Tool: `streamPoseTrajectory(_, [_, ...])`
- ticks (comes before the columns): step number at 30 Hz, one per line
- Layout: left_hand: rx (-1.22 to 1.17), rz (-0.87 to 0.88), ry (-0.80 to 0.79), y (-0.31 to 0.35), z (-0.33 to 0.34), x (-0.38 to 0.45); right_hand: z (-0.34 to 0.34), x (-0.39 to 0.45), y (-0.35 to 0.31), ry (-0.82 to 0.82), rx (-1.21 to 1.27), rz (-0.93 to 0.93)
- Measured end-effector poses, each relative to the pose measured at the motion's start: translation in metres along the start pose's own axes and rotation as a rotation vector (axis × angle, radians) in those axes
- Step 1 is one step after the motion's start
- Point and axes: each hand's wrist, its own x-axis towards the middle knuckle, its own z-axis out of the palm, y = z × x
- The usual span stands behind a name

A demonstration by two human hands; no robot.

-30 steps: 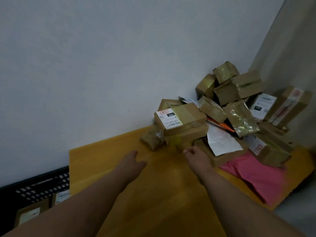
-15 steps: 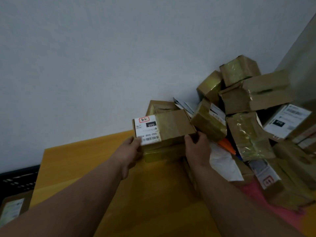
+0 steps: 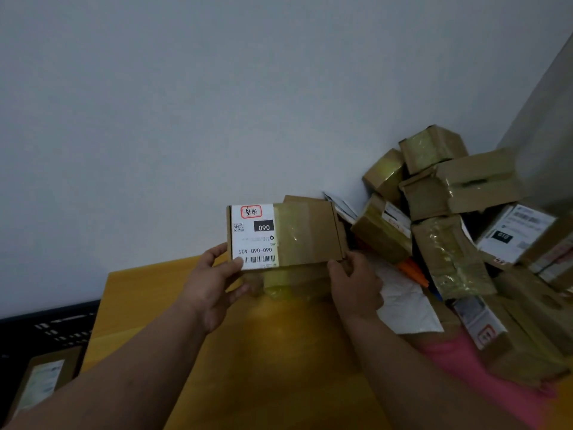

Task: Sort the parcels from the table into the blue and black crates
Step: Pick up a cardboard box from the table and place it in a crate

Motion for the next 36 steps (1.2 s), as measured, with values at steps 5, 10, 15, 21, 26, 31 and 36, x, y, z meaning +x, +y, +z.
streamPoseTrajectory(5, [-0.045, 0.077, -0.023, 0.022, -0.048, -0.033, 0.0, -0.04, -0.028, 0.034, 0.058, -0.106])
streamPoseTrajectory(10, [0.038, 0.145, -0.033, 0.043, -0.104, -0.074, 0.013, -0.084, -0.064, -0.063, 0.223, -0.198])
streamPoseTrajectory(15, [0.132, 0.178, -0.051, 0.055, -0.15, -0.111, 0.034, -0.142, -0.084, -0.58, 0.214, -0.118])
streamPoseTrajectory(21, [0.217, 0.181, -0.077, 0.061, -0.189, -0.14, 0.069, -0.203, -0.097, -0.946, 0.534, 0.038])
streamPoseTrajectory(26, [0.279, 0.128, -0.024, 0.054, -0.216, -0.152, 0.079, -0.22, -0.098, -0.941, 0.687, 0.087])
streamPoseTrajectory(31, [0.512, -0.014, -0.077, 0.034, -0.242, -0.166, 0.081, -0.217, -0.095, -0.82, 0.89, 0.219])
streamPoseTrajectory(36, [0.356, 0.035, 0.056, 0.026, -0.246, -0.167, 0.072, -0.208, -0.087, -0.835, 0.841, 0.252])
